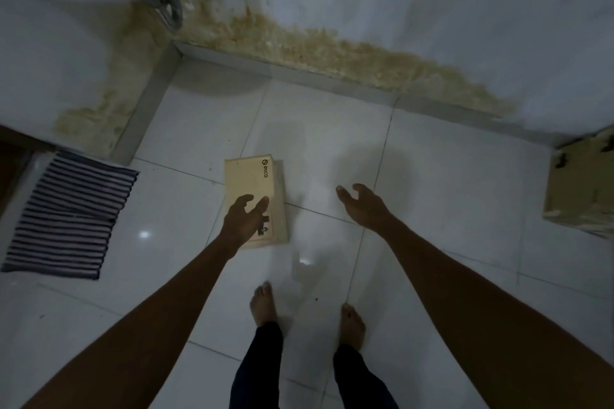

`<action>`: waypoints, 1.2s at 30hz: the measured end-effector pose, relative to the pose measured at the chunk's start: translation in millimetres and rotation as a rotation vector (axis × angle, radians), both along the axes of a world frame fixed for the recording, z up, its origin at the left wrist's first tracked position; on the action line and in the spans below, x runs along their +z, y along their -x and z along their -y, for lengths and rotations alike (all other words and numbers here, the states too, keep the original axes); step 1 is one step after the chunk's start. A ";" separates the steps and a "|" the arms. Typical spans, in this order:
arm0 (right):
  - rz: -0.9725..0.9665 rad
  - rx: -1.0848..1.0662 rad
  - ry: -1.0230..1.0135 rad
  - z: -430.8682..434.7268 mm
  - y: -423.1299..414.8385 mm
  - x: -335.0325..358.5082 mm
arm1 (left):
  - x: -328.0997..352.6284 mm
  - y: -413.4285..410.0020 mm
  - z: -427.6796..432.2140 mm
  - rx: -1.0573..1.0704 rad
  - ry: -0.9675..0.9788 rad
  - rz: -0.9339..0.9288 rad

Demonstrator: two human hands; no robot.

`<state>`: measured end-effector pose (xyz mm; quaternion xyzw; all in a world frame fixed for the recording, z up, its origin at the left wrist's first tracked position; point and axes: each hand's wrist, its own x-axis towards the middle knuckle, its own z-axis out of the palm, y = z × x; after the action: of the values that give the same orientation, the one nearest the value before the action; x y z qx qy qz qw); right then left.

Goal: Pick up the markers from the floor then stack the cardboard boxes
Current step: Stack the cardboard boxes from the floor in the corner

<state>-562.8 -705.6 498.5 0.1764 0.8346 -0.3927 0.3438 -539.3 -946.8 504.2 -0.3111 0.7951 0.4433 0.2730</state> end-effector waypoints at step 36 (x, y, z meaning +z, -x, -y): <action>0.082 0.127 0.174 183.9 38.9 -325.8 | -316.2 51.9 133.8 -0.025 0.139 0.110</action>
<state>-601.7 -889.5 172.7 0.1086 0.7920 -0.4338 0.4156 -591.2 -1080.6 188.0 -0.3434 0.8114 0.3660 0.2995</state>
